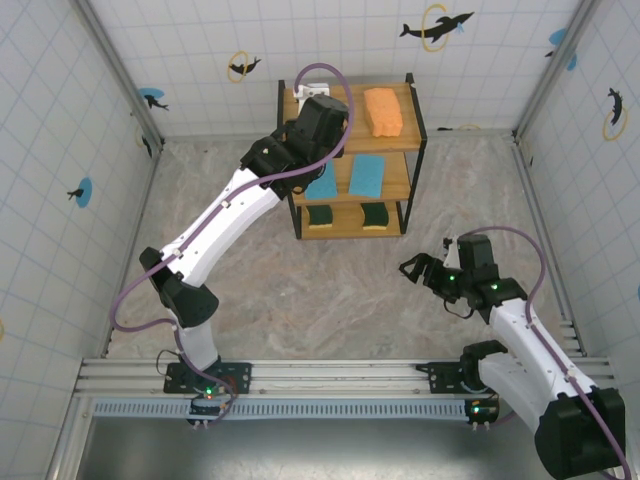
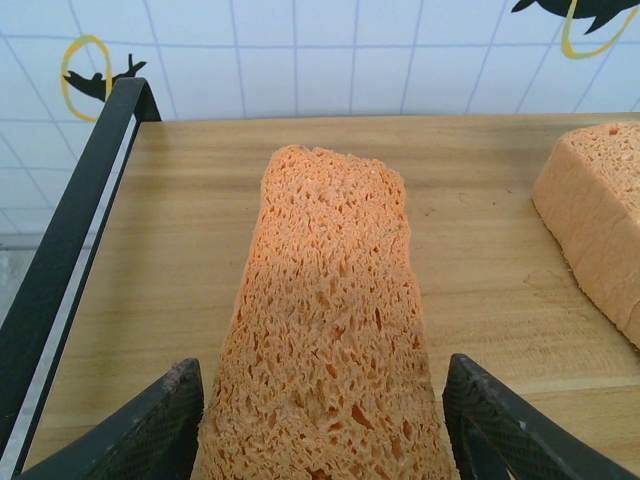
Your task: Place and organize the cleaning sponges onto the shelf
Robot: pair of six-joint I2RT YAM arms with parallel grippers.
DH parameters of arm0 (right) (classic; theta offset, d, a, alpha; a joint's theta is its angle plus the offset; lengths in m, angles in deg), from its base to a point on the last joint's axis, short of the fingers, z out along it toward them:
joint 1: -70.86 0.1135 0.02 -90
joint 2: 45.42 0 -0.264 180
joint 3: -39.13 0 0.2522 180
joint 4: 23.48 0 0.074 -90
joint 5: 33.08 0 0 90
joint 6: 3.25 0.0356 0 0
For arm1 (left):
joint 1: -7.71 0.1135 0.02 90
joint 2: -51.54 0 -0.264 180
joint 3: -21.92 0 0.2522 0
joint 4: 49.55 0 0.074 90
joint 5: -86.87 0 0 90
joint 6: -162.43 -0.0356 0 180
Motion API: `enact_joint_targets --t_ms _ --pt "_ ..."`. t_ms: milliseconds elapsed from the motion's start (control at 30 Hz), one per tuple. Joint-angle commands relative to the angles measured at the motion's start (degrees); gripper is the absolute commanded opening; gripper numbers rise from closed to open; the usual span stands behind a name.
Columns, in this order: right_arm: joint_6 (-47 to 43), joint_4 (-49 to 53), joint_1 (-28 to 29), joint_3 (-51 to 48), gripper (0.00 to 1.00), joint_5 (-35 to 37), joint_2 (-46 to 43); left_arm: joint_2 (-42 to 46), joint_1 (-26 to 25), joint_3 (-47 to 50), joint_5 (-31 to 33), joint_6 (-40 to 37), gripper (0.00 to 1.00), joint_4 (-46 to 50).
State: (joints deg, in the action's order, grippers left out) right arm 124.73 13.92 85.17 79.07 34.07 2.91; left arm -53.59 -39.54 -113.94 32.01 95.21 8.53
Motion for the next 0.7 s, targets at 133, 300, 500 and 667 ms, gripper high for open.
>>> enact_joint_targets --t_ms 133,300,500,667 --pt "-0.7 -1.4 0.4 -0.1 0.99 -0.7 0.6 1.6 0.3 -1.3 -0.8 -0.2 0.76 -0.8" --pt "-3.7 1.9 0.4 3.0 0.99 0.3 1.3 5.8 0.3 1.6 -3.3 -0.9 0.93 -3.4" --pt "-10.3 9.7 0.5 11.4 0.99 3.4 3.2 13.5 0.2 9.2 -5.7 -2.0 0.97 -7.4" --pt "-15.0 16.2 0.4 20.8 0.99 8.4 6.3 22.6 0.2 19.5 -8.6 -2.2 0.97 -12.4"
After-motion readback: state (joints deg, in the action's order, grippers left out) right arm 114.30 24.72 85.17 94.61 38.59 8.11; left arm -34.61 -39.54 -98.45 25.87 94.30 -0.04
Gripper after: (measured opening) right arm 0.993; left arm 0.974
